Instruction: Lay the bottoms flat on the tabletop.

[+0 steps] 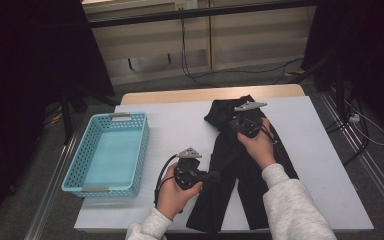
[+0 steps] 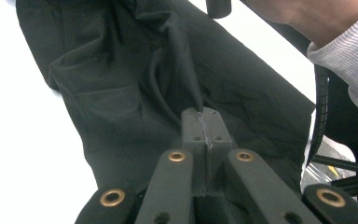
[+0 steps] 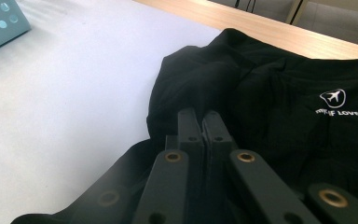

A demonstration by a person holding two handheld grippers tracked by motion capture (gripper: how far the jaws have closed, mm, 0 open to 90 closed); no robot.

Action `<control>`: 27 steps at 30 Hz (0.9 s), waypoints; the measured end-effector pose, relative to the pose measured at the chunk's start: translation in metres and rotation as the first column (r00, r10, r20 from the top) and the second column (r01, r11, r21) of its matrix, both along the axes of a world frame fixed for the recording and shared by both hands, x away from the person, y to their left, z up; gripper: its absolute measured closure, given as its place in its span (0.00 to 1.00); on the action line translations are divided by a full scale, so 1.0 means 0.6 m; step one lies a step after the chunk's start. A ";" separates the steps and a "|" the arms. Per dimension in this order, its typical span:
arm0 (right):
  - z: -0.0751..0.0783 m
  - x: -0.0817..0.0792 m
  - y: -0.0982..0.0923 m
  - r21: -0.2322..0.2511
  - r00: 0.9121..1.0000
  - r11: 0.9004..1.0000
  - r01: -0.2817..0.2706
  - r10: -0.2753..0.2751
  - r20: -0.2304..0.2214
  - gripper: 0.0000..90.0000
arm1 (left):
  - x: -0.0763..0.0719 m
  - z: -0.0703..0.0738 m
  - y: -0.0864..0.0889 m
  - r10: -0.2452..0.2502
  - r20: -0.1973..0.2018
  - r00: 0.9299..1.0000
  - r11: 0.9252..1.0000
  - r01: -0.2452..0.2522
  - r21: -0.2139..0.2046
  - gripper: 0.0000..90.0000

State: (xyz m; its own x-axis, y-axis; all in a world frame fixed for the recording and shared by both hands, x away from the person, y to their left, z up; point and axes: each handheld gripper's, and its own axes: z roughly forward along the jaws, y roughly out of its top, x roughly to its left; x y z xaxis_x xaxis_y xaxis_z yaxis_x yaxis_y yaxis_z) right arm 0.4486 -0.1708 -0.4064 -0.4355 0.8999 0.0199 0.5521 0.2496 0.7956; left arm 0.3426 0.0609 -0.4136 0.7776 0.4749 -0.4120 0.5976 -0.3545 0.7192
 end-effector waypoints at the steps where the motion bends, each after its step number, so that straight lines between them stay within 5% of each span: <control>1: 0.001 0.000 0.000 0.004 1.000 1.000 -0.002 0.002 -0.001 0.98 | 0.000 0.001 -0.001 0.001 -0.001 1.000 1.000 -0.001 0.001 1.00; 27: 0.019 -0.002 -0.010 0.001 1.000 1.000 0.005 -0.005 0.016 0.98 | -0.004 0.015 -0.013 -0.032 0.004 0.999 0.999 0.032 -0.016 1.00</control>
